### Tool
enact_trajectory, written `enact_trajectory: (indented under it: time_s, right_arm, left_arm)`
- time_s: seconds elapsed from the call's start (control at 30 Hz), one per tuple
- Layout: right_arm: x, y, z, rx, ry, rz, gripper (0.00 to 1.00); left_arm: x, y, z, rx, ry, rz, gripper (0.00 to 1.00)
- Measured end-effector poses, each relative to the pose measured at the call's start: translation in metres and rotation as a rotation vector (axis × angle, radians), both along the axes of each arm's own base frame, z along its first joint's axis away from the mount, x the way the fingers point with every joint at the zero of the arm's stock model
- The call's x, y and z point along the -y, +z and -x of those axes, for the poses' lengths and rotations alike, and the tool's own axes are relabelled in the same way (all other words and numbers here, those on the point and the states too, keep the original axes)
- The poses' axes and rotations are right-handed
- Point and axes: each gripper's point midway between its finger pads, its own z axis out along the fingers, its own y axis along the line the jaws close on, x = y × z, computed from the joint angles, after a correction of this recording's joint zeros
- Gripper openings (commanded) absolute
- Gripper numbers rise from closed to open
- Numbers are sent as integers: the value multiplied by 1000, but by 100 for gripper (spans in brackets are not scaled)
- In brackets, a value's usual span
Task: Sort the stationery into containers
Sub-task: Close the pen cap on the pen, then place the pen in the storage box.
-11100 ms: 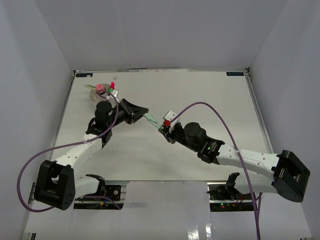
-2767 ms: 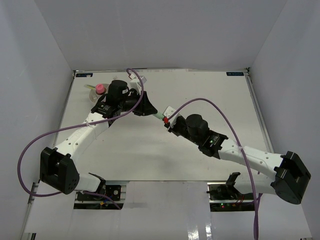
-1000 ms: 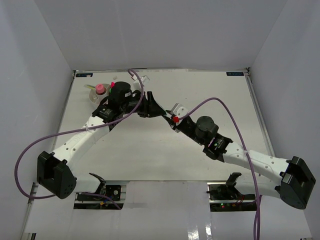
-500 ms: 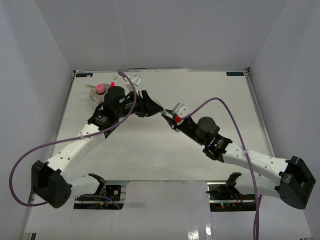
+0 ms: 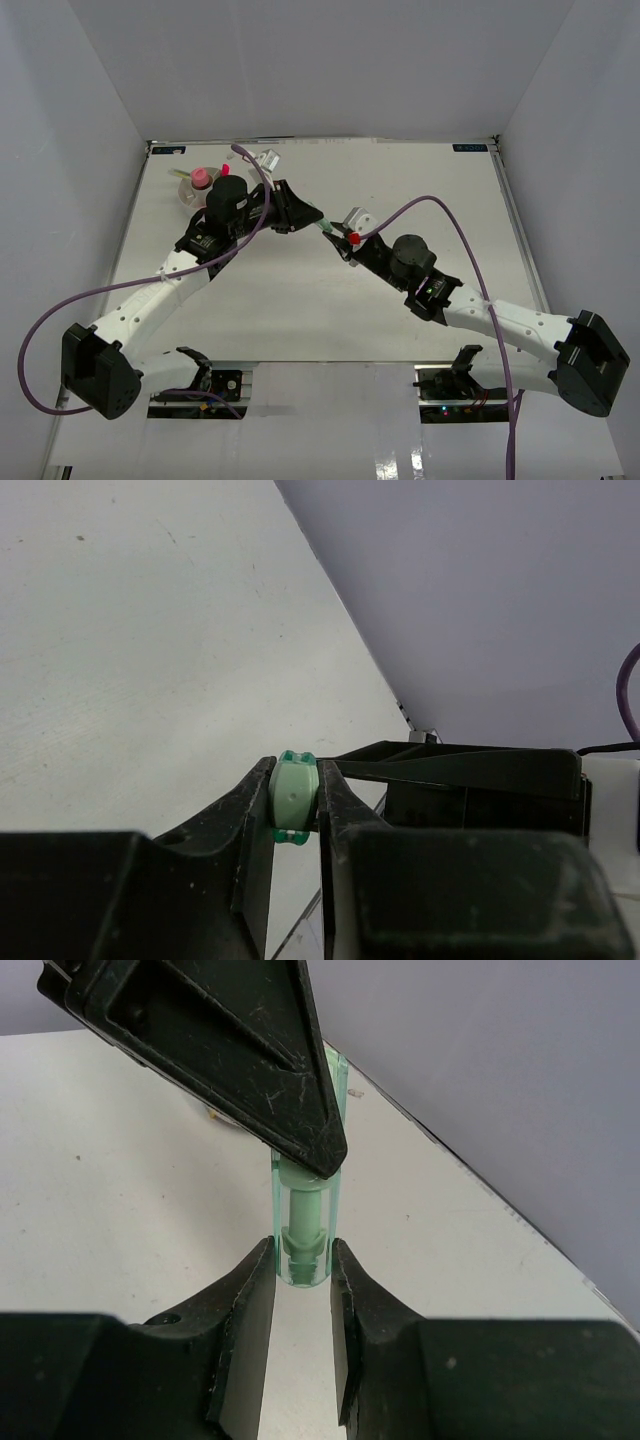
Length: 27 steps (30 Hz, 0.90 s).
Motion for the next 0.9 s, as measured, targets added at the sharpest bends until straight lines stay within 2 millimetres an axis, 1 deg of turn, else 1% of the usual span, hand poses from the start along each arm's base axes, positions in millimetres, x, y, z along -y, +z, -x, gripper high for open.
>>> enact_trajectory:
  time_s: [0.07,0.13,0.17,0.2,0.27,0.3,0.37,0.4,0.47,0.5,0.53,0.6,0.63,0.73,0.83,0.9]
  right_arm:
    - [0,0,0,0,0,-2,22]
    - [0,1,0,0,0,-4,28]
    - [0,0,0,-2,0,-4,33]
    - [0,0,0,-4,0,-4,44]
    - [0,-1,0,-11,1,-5,55]
    - [0,-1,0,-11,0,-8,64]
    - [1,-2,0,-14,-3,-10,73]
    - [2,-4,1,-15,-7,-8,81]
    - [6,-9,2,-24,-13,-1,89]
    - [8,-10,3,-26,-18,0,97]
    - [11,-11,4,-29,-22,-4,99]
    - [19,-11,7,-30,-36,-2,92]
    - [23,-12,7,-31,-45,0,90]
    - [36,-17,6,-44,-89,7,90]
    - [51,-32,5,-64,-140,34,90]
    - [62,-44,4,-80,-173,53,90]
  left_arm:
    - [0,1,0,5,-3,3,20]
    - [1,1,0,7,-6,5,17]
    - [1,1,0,8,-6,6,14]
    - [1,-1,0,7,-6,6,14]
    - [1,-4,0,4,-6,3,13]
    - [0,-6,0,2,-3,-1,13]
    - [-2,-12,-1,-8,11,-16,13]
    - [-4,-15,-3,-13,27,-28,13]
    - [-9,-21,-8,-22,68,-52,13]
    - [-13,-24,-11,-27,95,-67,13]
    - [-17,-28,-15,-32,128,-84,13]
    - [-31,-38,-23,-47,220,-140,13]
    - [-37,-40,-26,-48,254,-158,13]
    - [-66,-49,-42,-52,406,-251,15]
    - [-101,-49,-59,-43,554,-323,18]
    - [-130,-50,-71,-48,649,-351,20]
